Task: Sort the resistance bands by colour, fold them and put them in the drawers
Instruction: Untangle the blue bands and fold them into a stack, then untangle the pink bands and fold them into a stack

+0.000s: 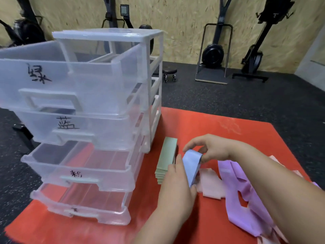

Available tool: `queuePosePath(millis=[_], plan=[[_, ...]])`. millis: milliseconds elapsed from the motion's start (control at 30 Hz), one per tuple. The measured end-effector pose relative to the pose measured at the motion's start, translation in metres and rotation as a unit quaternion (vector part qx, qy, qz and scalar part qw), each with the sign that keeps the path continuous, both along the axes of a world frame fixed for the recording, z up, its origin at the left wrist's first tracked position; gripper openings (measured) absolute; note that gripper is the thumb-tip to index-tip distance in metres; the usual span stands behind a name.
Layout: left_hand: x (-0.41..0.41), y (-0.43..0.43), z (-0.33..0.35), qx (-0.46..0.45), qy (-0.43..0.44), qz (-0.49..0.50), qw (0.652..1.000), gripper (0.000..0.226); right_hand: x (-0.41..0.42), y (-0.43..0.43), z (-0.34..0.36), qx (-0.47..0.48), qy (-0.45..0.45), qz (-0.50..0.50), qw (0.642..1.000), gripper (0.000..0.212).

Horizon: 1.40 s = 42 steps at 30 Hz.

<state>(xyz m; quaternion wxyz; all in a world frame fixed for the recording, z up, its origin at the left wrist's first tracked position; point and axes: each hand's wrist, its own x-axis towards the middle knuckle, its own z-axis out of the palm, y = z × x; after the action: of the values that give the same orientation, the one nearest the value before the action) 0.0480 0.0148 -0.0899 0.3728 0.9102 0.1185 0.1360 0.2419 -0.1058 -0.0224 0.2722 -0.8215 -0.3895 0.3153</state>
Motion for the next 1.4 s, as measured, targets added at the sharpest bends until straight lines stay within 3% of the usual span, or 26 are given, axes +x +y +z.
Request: queuePosePath(millis=[133,333,467,600,733,867,967,1100,1233,1333,1400], plan=[[0.007,-0.018,-0.017,0.056,0.036,-0.032,0.997,0.085,0.033,-0.003,-0.034,-0.022,0.006,0.009,1.000,0.075],[0.011,-0.021,-0.017,0.136,0.057,-0.047,0.988,0.076,0.067,0.002,-0.037,-0.050,-0.002,0.008,0.999,0.082],[0.014,-0.016,-0.027,0.234,0.042,-0.041,0.970,0.065,0.068,0.004,-0.033,-0.077,-0.019,0.007,0.997,0.079],[0.018,-0.016,-0.034,0.311,0.051,-0.017,0.949,0.047,0.054,0.002,-0.032,-0.061,-0.063,0.011,0.996,0.074],[0.015,-0.018,-0.034,0.336,0.084,-0.017,0.938,0.049,0.031,-0.013,-0.035,-0.024,-0.131,-0.048,0.990,0.071],[0.012,-0.022,-0.038,0.349,0.080,-0.013,0.934,0.053,-0.006,-0.037,-0.046,-0.031,-0.230,-0.138,0.963,0.054],[0.009,-0.023,-0.039,0.349,0.075,-0.011,0.934,0.056,-0.046,-0.059,-0.063,-0.062,-0.244,-0.114,0.961,0.054],[0.008,-0.022,-0.038,0.338,0.080,-0.014,0.937,0.063,-0.070,-0.084,-0.086,-0.007,-0.323,-0.124,0.938,0.011],[0.006,-0.022,-0.040,0.331,0.081,-0.016,0.940,0.067,-0.071,-0.108,-0.075,-0.101,-0.316,-0.263,0.906,0.012],[0.005,-0.024,-0.041,0.335,0.077,-0.011,0.939,0.071,-0.066,-0.137,-0.072,-0.186,-0.363,-0.279,0.869,0.017],[0.005,-0.024,-0.042,0.338,0.068,-0.010,0.939,0.069,-0.072,-0.141,-0.072,-0.190,-0.366,-0.326,0.850,0.010]])
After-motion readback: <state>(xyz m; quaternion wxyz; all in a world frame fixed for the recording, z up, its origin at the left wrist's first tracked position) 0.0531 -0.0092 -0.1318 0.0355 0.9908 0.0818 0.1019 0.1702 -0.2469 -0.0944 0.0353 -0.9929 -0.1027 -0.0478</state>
